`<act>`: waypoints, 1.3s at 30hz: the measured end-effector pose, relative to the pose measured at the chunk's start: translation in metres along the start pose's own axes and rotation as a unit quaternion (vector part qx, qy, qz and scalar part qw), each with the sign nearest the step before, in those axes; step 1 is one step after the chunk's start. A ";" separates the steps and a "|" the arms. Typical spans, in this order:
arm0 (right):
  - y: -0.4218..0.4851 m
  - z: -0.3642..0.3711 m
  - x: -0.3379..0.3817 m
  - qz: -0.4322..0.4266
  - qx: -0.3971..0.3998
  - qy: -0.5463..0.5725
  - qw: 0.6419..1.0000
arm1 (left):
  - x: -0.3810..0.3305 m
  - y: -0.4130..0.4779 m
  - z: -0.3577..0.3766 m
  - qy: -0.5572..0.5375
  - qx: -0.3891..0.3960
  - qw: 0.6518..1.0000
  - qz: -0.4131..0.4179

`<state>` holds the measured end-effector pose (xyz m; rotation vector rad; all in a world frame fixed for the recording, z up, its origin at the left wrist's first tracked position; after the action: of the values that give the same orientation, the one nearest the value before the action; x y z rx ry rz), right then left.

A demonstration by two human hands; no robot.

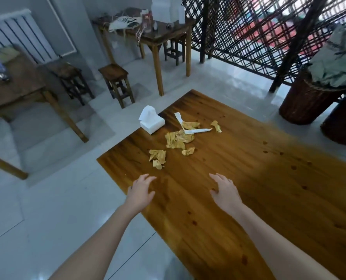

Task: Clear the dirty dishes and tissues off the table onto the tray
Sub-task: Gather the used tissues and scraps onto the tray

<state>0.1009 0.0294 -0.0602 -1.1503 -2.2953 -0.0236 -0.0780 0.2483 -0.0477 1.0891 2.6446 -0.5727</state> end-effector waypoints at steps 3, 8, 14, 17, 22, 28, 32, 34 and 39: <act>0.015 0.001 0.000 0.015 0.006 -0.004 1.000 | 0.004 0.024 -0.002 -0.002 0.006 1.000 0.006; 0.042 0.004 0.002 0.062 -0.006 -0.008 0.998 | 0.007 0.076 -0.002 0.003 0.049 0.998 0.043; 0.075 0.017 0.016 0.165 -0.056 0.000 0.985 | 0.005 0.152 0.006 0.022 0.112 0.987 0.114; 0.088 0.025 0.025 0.210 -0.067 0.018 0.975 | -0.001 0.178 0.013 0.041 0.137 0.977 0.158; 0.099 0.038 0.047 0.262 -0.081 0.043 0.961 | -0.004 0.197 0.023 0.051 0.159 0.957 0.235; 0.107 0.048 0.065 0.288 -0.092 0.062 0.951 | -0.011 0.200 0.027 0.017 0.211 0.933 0.292; 0.117 0.048 0.068 0.281 -0.095 0.065 0.953 | -0.021 0.202 0.024 -0.001 0.216 0.923 0.317; 0.125 0.047 0.068 0.276 -0.098 0.063 0.954 | -0.025 0.208 0.017 -0.010 0.211 0.924 0.318; 0.157 0.047 0.074 0.264 -0.090 0.077 0.957 | -0.024 0.232 -0.008 -0.036 0.166 0.939 0.298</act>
<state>0.1602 0.1947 -0.0994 -1.7568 -1.8177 -0.1164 0.1034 0.3875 -0.0941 1.8221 2.0280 -0.9052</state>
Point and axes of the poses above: each hand's wrist, its own y-axis towards the middle knuckle, its own z-axis out of the palm, x = y × z, the point moved 6 cm from there along y, towards the middle knuckle, and after that the axes turned 3 degrees about -x, right-handed, at the moved point
